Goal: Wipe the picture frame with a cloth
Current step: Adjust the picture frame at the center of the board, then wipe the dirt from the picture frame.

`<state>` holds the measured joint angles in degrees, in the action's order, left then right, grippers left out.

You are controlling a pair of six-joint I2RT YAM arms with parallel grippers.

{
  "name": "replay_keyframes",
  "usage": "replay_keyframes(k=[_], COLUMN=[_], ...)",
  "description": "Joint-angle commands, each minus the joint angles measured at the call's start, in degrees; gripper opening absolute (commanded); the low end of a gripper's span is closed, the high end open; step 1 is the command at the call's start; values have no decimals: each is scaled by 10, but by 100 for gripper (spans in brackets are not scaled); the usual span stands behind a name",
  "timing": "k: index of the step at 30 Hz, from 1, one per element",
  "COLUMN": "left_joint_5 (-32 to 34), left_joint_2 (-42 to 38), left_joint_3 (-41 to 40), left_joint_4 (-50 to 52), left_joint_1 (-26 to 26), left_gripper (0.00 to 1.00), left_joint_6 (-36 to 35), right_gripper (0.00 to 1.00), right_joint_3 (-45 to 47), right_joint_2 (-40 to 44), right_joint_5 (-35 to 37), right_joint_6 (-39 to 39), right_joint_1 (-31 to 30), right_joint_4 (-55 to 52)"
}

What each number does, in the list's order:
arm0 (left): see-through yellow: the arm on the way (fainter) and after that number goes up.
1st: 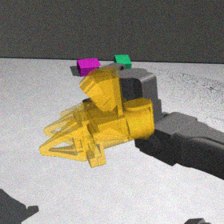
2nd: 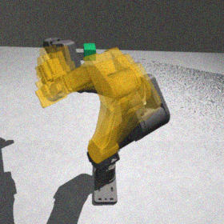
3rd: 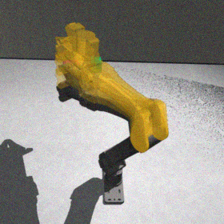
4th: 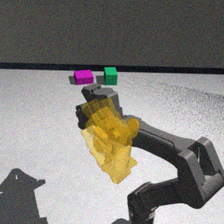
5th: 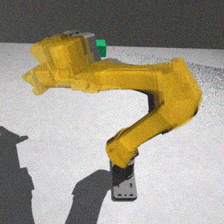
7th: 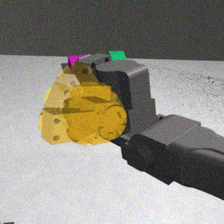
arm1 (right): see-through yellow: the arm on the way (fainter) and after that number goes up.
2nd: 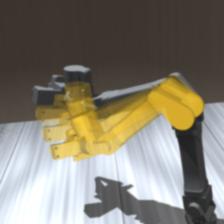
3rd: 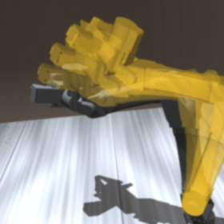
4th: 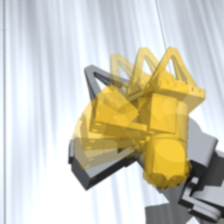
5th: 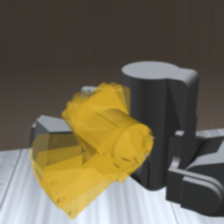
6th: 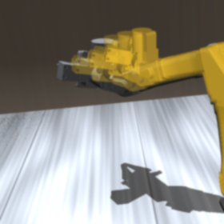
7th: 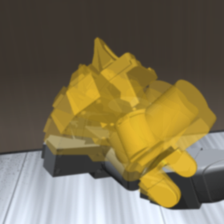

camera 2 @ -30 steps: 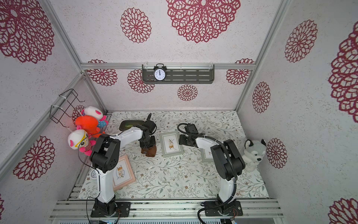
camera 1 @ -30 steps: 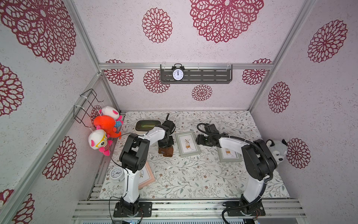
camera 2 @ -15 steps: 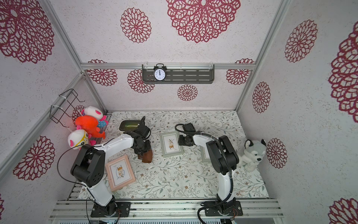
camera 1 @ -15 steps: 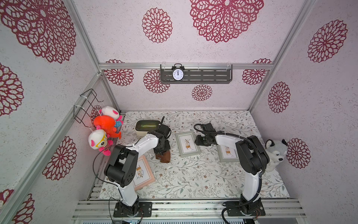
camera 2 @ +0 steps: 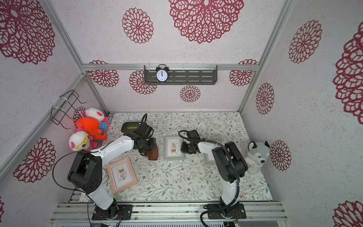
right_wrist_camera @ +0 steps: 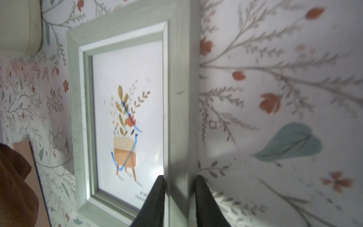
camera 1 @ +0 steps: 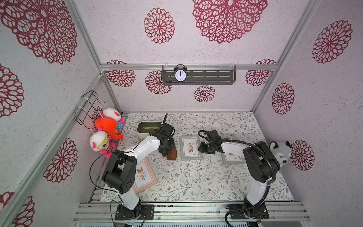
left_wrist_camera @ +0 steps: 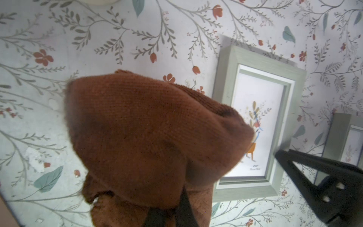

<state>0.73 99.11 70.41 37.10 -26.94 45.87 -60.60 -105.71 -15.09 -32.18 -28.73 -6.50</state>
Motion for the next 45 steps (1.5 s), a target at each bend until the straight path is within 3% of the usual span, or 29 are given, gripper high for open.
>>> replay_keyframes(k=[1, 5, 10, 18, 33, 36, 42, 45], left_joint_5=[8, 24, 40, 21, 17, 39, 69, 72], left_joint_2=[32, 70, 144, 223, 311, 308, 226, 220], left_joint_3=[37, 91, 172, 263, 345, 324, 177, 155], left_joint_4=[9, 37, 77, 104, 139, 156, 134, 128], left_joint_1=[-9, -16, -16, -23, -36, -47, -111, -126], left_gripper=[0, 0, 0, 0, 0, 0, 0, 0], left_joint_6=[-9, -30, -53, -66, -75, -67, -10, 1], right_gripper=[34, 42, 44, 39, 34, 33, 32, 32], right_joint_3=[-10, -44, -73, -94, -58, -49, -25, -18], right_joint_2=[27, 23, -9, -61, -76, -74, -71, -71], right_joint_5=[3, 32, 44, 32, 43, 44, 43, 41], right_joint_6=[-16, -3, 5, 5, -5, -16, -31, -33], right_joint_1=[-2, 11, 23, 29, 29, 30, 29, 28], right_joint_4=[-13, -27, -33, -24, -17, -11, 3, 5])
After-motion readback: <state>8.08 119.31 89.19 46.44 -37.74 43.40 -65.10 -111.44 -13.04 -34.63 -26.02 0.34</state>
